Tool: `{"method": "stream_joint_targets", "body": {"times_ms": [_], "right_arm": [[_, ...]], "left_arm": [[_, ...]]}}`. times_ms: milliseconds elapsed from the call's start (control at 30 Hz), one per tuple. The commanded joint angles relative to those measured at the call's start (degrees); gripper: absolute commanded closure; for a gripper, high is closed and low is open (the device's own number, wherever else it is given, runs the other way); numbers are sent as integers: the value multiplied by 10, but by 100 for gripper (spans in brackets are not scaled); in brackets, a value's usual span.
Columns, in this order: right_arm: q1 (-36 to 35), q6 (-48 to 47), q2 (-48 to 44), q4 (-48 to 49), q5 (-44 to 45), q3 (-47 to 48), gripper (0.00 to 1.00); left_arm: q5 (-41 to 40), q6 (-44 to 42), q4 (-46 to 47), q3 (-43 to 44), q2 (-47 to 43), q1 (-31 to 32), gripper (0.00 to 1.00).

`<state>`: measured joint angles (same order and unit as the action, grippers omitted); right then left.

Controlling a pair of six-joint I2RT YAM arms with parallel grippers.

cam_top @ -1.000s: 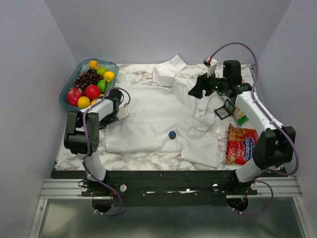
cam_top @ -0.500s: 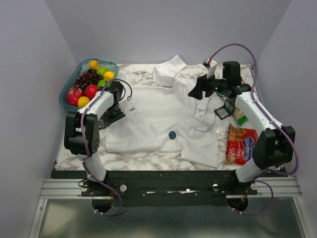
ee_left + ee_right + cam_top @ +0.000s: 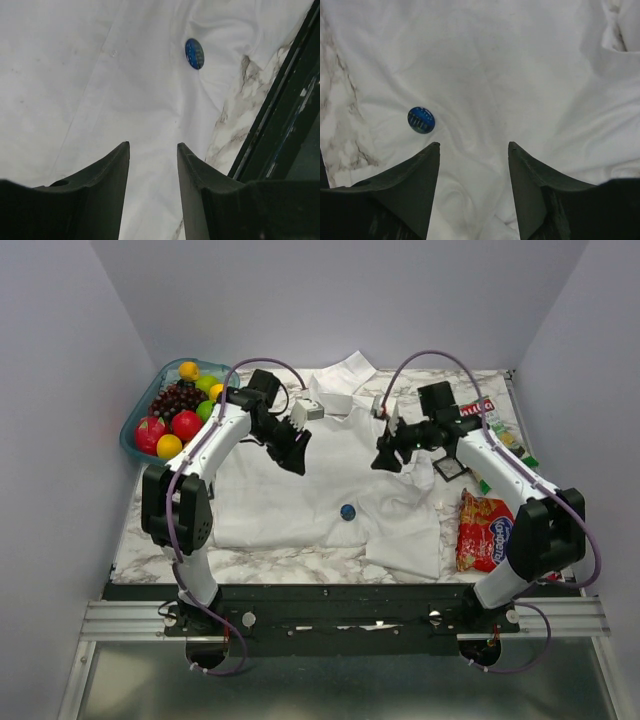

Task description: Remove the brooch from the garment

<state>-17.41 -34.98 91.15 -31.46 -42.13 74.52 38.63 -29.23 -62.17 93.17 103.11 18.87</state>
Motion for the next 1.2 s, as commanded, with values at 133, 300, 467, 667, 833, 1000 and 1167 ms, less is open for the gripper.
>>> {"method": "stream_joint_targets", "body": {"times_ms": [133,300,467,667,833,1000,1167], "right_arm": [[-125,-251,-13,34,57,-113,38],[-181,-286,-13,151,90,-177,42],[-219,-338,0,216,126,-227,42],[-253,-347,17,273,178,-280,39],[-270,-336,31,297,214,-280,39],[-274,-329,34,309,278,-281,41],[-266,-330,9,309,304,-277,48]], "left_arm": [[86,205,183,-61,32,-16,49],[178,319,232,-146,49,-73,48],[173,340,255,-172,67,-93,47],[178,356,267,-164,71,-94,47],[181,357,265,-168,77,-95,48],[185,371,274,-164,83,-102,47],[189,371,274,-149,92,-105,47]]}}
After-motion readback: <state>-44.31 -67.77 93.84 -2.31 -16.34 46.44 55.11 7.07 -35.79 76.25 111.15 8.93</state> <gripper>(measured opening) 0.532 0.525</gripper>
